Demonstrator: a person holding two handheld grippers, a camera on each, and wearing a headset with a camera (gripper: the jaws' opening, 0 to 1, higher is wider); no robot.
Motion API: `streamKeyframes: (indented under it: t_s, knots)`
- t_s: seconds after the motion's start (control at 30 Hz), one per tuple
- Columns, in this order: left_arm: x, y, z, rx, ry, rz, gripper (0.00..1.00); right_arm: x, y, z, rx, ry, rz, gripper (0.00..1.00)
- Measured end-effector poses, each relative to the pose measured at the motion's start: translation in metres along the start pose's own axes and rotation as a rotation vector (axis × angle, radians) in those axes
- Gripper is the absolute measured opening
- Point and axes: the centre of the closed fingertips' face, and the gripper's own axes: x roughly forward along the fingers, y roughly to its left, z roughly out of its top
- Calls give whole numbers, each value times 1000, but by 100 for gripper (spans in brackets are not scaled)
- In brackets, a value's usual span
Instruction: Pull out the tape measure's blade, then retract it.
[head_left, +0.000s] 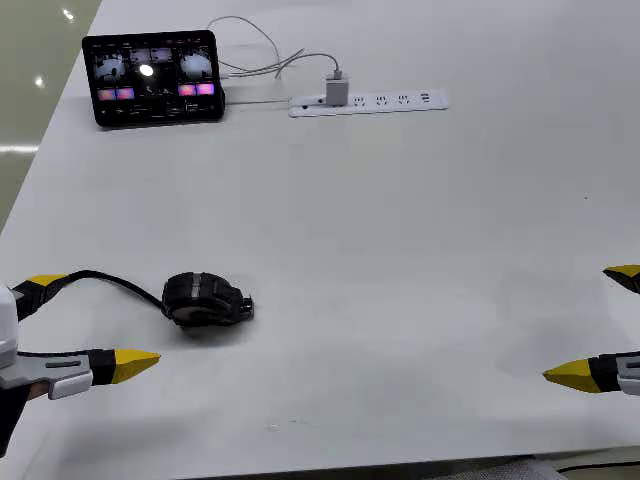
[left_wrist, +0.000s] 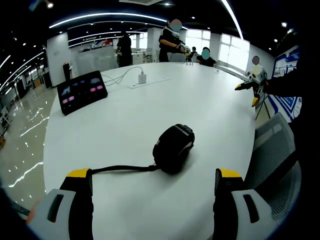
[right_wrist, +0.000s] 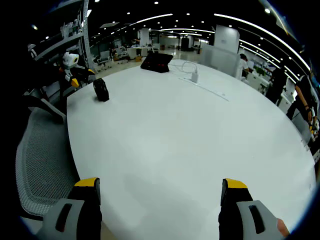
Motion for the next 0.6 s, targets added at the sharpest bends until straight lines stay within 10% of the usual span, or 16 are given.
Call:
streamKeyframes:
  t_s: [0.6]
  knots:
    - [1,2,1,34,6,-5,99,0,-2,7,-12,-36,-13,99]
